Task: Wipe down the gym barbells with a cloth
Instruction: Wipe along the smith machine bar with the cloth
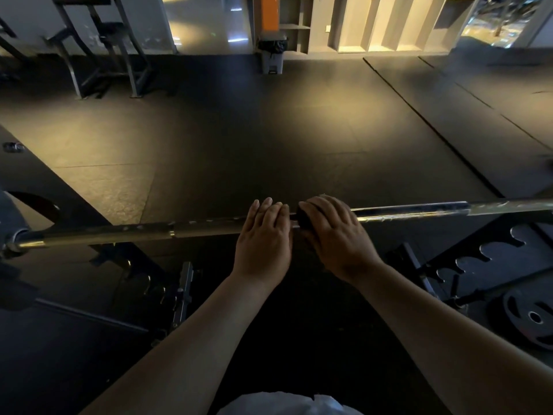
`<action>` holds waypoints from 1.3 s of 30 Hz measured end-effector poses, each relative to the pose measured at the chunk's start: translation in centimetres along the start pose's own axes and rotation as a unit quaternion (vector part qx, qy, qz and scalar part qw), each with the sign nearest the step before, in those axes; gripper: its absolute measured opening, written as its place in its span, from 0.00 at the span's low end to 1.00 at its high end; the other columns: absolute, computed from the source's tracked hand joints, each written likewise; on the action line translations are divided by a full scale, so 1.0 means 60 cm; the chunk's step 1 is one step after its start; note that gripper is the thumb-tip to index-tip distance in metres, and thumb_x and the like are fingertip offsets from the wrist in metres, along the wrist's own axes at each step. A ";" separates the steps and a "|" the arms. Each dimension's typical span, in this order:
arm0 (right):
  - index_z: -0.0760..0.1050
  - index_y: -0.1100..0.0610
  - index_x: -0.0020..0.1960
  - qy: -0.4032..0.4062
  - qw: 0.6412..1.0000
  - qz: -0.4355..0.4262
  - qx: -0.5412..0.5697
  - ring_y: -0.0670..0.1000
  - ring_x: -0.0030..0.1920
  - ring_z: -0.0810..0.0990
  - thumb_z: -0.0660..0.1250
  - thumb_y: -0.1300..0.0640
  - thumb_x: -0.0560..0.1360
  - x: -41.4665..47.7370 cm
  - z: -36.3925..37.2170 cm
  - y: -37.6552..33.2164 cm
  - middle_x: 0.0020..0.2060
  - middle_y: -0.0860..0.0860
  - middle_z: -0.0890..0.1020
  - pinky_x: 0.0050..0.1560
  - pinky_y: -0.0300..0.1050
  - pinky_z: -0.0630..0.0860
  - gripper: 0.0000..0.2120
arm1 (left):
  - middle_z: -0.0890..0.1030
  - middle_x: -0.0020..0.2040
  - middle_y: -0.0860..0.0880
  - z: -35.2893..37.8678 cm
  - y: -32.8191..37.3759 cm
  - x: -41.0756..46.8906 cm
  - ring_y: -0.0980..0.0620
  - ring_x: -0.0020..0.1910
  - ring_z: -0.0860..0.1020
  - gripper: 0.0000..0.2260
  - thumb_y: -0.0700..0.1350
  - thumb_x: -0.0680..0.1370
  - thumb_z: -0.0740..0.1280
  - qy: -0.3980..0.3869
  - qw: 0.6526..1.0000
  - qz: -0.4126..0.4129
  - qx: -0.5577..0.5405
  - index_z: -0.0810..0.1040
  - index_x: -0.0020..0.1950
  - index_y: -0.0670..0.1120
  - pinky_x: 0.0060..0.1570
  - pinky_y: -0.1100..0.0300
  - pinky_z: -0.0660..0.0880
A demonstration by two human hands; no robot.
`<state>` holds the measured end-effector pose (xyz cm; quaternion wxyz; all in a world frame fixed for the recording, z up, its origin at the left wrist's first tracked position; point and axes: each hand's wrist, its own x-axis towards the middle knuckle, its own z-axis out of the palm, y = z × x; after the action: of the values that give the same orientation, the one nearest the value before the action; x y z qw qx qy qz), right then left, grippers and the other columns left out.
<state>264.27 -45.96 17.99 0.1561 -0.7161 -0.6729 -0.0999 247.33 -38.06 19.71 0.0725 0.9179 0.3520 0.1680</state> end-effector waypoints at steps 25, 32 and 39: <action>0.70 0.57 0.72 0.056 0.989 0.133 0.009 0.58 0.73 0.69 0.54 0.45 0.84 -0.033 -0.022 0.067 0.68 0.56 0.74 0.80 0.61 0.56 0.22 | 0.71 0.75 0.42 0.011 0.030 0.025 0.44 0.79 0.62 0.20 0.45 0.86 0.57 0.013 1.000 0.022 0.016 0.69 0.76 0.41 0.81 0.47 0.50; 0.67 0.58 0.75 0.040 0.998 0.050 0.017 0.61 0.78 0.62 0.62 0.51 0.81 -0.024 -0.001 0.019 0.72 0.56 0.70 0.79 0.62 0.56 0.25 | 0.65 0.79 0.42 0.012 0.056 0.033 0.45 0.81 0.56 0.22 0.45 0.86 0.55 -0.017 0.999 0.014 0.024 0.62 0.80 0.42 0.81 0.48 0.47; 0.72 0.56 0.68 0.092 0.968 0.231 0.039 0.59 0.70 0.70 0.50 0.45 0.83 -0.043 -0.034 0.104 0.65 0.56 0.75 0.80 0.60 0.54 0.22 | 0.67 0.78 0.42 0.019 0.068 0.031 0.44 0.81 0.58 0.22 0.44 0.86 0.55 -0.010 0.999 -0.002 0.048 0.62 0.80 0.42 0.81 0.48 0.48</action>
<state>270.40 -49.37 18.39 0.2640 -0.8330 -0.4756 -0.1006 251.53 -39.86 20.17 0.0321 0.9214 0.3603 0.1420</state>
